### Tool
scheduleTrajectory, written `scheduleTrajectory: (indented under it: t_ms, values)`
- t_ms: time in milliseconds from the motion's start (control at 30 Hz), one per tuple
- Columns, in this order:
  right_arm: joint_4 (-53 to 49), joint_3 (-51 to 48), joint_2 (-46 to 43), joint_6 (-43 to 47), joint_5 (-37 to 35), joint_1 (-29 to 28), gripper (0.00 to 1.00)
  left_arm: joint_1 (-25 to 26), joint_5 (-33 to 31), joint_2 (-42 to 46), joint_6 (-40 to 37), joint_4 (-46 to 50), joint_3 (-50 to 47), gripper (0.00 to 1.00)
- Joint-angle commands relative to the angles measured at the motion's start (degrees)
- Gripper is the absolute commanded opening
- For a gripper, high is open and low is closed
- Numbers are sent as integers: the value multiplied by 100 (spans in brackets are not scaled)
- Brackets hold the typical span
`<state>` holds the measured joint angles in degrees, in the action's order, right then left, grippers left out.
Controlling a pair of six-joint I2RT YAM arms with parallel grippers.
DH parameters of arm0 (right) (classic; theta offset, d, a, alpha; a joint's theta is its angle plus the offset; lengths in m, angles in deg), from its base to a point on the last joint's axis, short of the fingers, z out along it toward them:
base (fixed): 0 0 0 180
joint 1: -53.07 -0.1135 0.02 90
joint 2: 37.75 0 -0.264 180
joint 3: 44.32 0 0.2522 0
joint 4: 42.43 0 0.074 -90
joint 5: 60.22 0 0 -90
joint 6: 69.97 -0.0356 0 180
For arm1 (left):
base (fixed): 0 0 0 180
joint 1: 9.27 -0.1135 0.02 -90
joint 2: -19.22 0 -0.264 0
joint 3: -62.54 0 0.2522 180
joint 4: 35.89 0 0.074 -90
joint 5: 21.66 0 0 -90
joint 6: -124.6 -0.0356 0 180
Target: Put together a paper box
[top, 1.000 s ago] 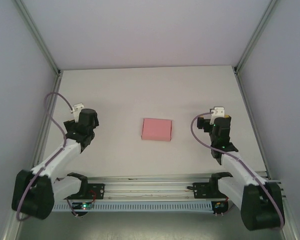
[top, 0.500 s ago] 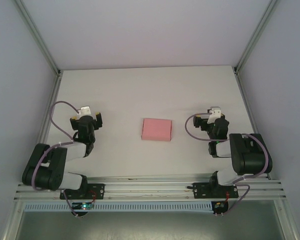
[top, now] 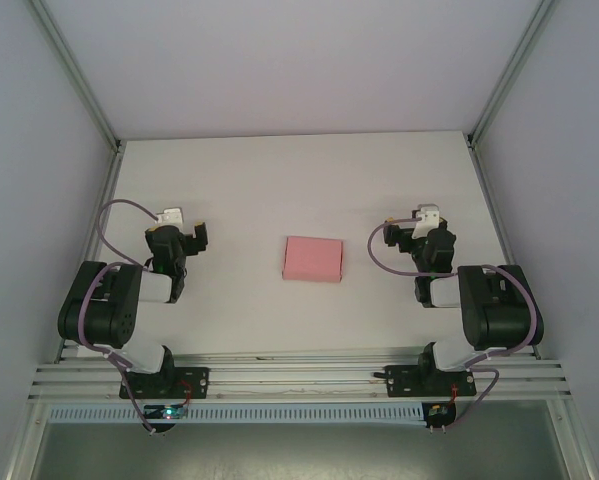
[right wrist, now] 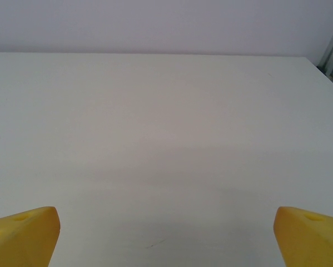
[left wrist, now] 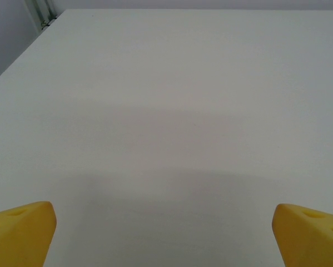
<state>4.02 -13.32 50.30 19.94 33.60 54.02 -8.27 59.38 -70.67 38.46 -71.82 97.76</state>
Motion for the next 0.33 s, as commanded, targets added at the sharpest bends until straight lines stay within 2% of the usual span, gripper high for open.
scheduleTrajectory:
  t_ms: [0, 300]
  values:
    - [-8, 131, -90, -46, -189, -42, 98, -50, 61, 73, -16, -142, 47, 100]
    - [-34, 140, -101, -52, -243, -51, 98, -49, 64, 77, -16, -137, 52, 100]
